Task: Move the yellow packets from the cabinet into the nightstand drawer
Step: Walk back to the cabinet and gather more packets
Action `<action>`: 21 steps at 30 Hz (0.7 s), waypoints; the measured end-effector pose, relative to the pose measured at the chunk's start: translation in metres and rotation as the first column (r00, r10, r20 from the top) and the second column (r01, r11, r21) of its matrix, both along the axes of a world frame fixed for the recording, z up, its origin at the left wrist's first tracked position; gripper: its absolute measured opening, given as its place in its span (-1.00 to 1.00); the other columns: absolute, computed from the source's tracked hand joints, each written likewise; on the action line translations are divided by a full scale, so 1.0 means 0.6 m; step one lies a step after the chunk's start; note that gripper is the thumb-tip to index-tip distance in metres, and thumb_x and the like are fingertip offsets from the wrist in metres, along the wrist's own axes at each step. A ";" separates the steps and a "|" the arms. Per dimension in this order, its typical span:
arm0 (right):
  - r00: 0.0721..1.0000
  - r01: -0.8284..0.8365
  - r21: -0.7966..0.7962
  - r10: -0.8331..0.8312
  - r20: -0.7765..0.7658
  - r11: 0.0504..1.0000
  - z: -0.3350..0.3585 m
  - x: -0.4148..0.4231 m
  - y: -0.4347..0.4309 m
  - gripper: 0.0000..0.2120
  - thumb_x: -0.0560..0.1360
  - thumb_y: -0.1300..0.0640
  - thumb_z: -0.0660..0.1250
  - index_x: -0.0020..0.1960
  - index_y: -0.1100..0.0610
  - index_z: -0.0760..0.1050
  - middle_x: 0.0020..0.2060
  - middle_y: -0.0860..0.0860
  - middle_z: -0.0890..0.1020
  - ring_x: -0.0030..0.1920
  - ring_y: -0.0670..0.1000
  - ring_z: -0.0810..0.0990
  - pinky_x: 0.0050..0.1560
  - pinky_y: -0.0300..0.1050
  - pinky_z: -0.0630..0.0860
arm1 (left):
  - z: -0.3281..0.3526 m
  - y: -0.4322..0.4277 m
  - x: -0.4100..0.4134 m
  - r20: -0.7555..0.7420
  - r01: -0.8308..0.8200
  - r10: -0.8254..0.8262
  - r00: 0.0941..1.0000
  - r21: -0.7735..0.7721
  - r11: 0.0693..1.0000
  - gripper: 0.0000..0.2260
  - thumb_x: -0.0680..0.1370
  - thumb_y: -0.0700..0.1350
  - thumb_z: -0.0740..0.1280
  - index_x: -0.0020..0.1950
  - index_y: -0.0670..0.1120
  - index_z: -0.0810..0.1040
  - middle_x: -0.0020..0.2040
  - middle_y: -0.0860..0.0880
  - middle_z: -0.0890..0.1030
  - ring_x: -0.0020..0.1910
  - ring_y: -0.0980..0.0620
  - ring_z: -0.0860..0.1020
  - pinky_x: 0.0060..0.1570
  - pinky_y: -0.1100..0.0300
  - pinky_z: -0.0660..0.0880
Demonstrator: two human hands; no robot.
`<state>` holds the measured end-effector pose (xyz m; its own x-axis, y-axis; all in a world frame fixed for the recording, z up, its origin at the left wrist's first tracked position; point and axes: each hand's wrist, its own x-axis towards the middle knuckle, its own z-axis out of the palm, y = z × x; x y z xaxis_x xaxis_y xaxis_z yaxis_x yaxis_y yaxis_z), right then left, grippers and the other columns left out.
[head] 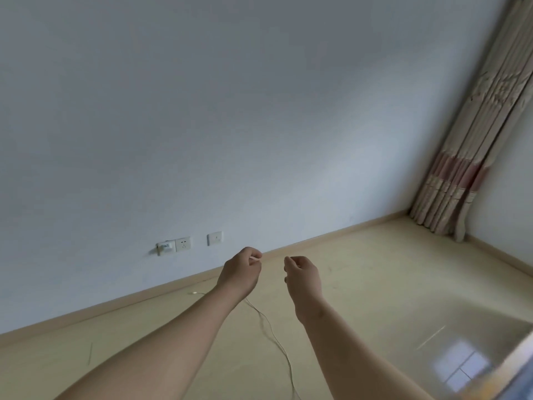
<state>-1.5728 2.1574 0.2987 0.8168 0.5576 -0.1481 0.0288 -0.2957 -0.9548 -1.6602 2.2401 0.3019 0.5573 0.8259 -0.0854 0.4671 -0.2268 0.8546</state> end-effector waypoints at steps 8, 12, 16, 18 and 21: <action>0.977 0.174 -0.024 -0.176 -0.124 0.984 -0.047 0.183 0.289 -0.84 0.57 0.11 0.14 -0.02 0.14 0.47 -0.25 -0.05 0.50 -0.18 0.01 0.47 -0.30 -0.19 0.34 | -0.037 0.313 0.206 -0.048 0.165 -0.165 0.985 -0.017 0.986 -0.80 0.58 -0.12 0.10 0.12 0.05 0.45 0.09 0.03 0.52 0.03 0.01 0.56 -0.12 0.21 0.45; 0.945 0.273 -0.042 -0.276 -0.178 0.961 -0.057 0.287 0.375 -0.85 0.56 0.12 0.14 -0.03 0.12 0.46 -0.23 -0.05 0.51 -0.17 0.00 0.48 -0.30 -0.19 0.34 | -0.035 0.428 0.331 -0.108 0.250 -0.251 0.962 -0.020 0.968 -0.78 0.58 -0.12 0.10 0.16 0.03 0.47 0.07 0.05 0.53 0.03 0.00 0.57 -0.07 0.18 0.46; 0.907 0.361 -0.075 -0.369 -0.203 0.929 -0.080 0.405 0.421 -0.84 0.57 0.11 0.14 0.01 0.12 0.46 -0.22 -0.04 0.52 -0.13 0.02 0.49 -0.27 -0.18 0.35 | -0.048 0.488 0.462 -0.123 0.349 -0.354 0.927 -0.057 0.935 -0.78 0.58 -0.12 0.10 0.15 0.05 0.46 0.07 0.05 0.52 0.04 0.00 0.56 -0.15 0.22 0.44; 0.895 0.384 -0.083 -0.393 -0.213 0.920 -0.087 0.469 0.444 -0.83 0.57 0.10 0.14 0.03 0.13 0.47 -0.21 -0.05 0.52 -0.12 0.02 0.49 -0.27 -0.18 0.35 | -0.054 0.511 0.532 -0.125 0.380 -0.384 0.915 -0.054 0.923 -0.79 0.58 -0.11 0.10 0.14 0.05 0.45 0.06 0.05 0.53 0.03 0.01 0.56 -0.13 0.21 0.44; 0.884 0.420 -0.046 -0.420 -0.206 0.906 -0.091 0.609 0.480 -0.83 0.57 0.10 0.13 0.02 0.12 0.47 -0.20 -0.04 0.53 -0.15 0.01 0.49 -0.28 -0.18 0.36 | -0.062 0.542 0.684 -0.101 0.422 -0.424 0.900 -0.042 0.906 -0.82 0.58 -0.11 0.11 0.12 0.06 0.44 0.05 0.05 0.53 0.03 0.01 0.57 -0.04 0.17 0.47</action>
<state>-1.2072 2.4455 0.2441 0.9257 0.1693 -0.3382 -0.2950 -0.2363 -0.9258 -1.2499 2.5652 0.2650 0.8406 0.5123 -0.1758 0.4181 -0.4073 0.8119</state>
